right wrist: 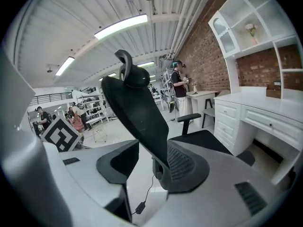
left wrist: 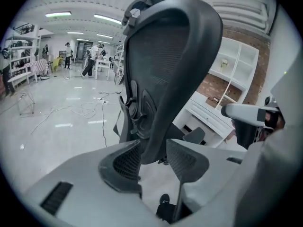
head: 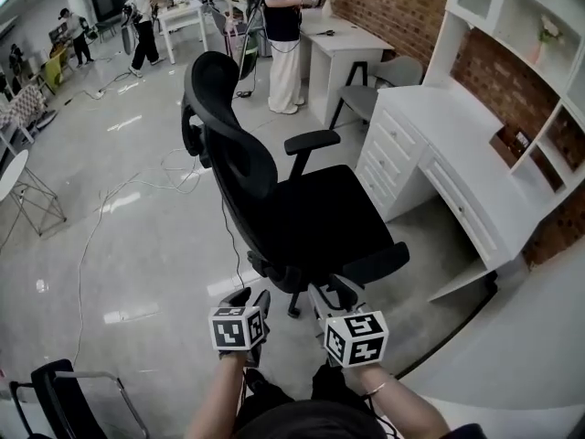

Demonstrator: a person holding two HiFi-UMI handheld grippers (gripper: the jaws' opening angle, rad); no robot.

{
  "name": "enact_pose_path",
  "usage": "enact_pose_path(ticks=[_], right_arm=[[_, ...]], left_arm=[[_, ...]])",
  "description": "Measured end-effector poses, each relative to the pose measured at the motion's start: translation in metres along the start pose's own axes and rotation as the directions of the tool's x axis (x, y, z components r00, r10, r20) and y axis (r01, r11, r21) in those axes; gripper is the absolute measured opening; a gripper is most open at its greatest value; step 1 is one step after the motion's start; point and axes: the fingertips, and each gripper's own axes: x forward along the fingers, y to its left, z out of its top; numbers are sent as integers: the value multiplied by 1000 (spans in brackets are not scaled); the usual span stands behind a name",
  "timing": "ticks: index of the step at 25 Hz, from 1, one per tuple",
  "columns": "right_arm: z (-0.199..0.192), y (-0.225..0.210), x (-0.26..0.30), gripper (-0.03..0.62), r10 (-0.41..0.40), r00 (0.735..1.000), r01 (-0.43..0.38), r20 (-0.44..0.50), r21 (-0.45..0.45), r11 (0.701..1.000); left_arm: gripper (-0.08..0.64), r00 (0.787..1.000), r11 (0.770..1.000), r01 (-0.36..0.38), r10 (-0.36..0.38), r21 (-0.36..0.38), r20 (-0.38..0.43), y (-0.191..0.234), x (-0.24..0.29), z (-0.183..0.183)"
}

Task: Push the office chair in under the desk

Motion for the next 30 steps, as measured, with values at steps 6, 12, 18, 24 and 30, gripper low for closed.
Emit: enact_pose_path(ticks=[6, 12, 18, 24, 30], right_arm=[[-3, 104, 22, 176, 22, 1000, -21, 13, -27, 999], [-3, 163, 59, 176, 31, 1000, -30, 6, -35, 999], [20, 196, 106, 199, 78, 997, -77, 19, -61, 995], [47, 196, 171, 206, 100, 994, -98, 33, -70, 993], [70, 206, 225, 206, 123, 992, -120, 33, -77, 990]], left_arm=[[178, 999, 999, -2, 1, 39, 35, 71, -46, 13], [178, 996, 998, -7, 1, 66, 85, 122, -75, 39], [178, 990, 997, -21, 11, 72, 137, 163, -83, 80], [178, 985, 996, -19, 3, 88, 172, 199, -55, 132], [178, 979, 988, -29, -2, 151, 204, 224, -27, 194]])
